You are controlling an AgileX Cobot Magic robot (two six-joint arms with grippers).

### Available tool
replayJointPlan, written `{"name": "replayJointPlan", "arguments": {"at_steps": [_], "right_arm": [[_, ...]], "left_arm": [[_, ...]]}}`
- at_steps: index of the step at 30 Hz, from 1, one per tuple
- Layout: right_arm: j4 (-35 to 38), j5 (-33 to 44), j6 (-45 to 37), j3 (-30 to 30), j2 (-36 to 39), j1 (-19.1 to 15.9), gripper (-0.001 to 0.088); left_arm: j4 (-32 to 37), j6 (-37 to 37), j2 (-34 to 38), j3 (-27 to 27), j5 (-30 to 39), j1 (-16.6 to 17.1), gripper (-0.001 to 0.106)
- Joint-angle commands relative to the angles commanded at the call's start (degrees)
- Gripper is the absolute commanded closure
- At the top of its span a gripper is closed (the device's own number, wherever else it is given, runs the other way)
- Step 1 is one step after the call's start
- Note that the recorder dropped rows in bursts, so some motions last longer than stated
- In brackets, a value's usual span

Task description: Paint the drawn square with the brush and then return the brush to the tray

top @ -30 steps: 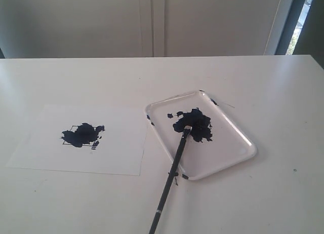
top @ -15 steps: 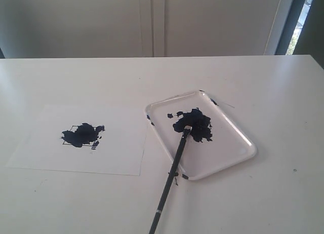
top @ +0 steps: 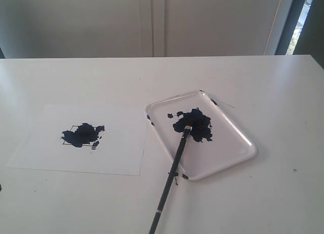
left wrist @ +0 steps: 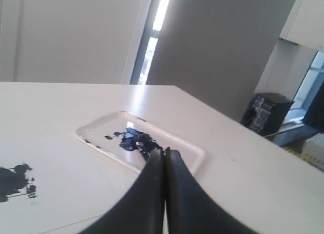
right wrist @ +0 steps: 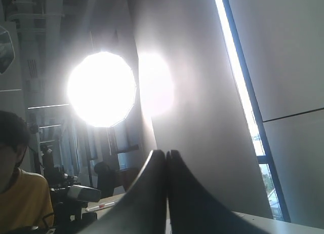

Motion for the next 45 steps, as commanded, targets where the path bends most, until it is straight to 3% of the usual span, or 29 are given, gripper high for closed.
{"name": "replayJointPlan", "arguments": {"at_steps": [6, 17, 19, 23, 27, 45], "right_arm": [[0.0, 0.0, 0.0, 0.0, 0.0, 0.0, 0.0868], [0.0, 0.0, 0.0, 0.0, 0.0, 0.0, 0.0868], [-0.3, 6.3, -4.4, 0.0, 0.0, 0.0, 0.0868], [0.0, 33.2, -4.9, 0.0, 0.0, 0.0, 0.0868], [0.0, 45.7, -4.9, 0.0, 0.0, 0.0, 0.0868], [-0.8, 48.8, -5.4, 0.0, 0.0, 0.0, 0.0868]], "left_arm": [[0.0, 0.6, 0.0, 0.0, 3.8, 0.0, 0.105], [0.0, 0.6, 0.0, 0.0, 3.8, 0.0, 0.105], [0.0, 0.6, 0.0, 0.0, 3.8, 0.0, 0.105], [0.0, 0.6, 0.0, 0.0, 3.8, 0.0, 0.105], [0.0, 0.6, 0.0, 0.0, 3.8, 0.0, 0.105], [0.0, 0.7, 0.0, 0.0, 3.8, 0.0, 0.105]]}}
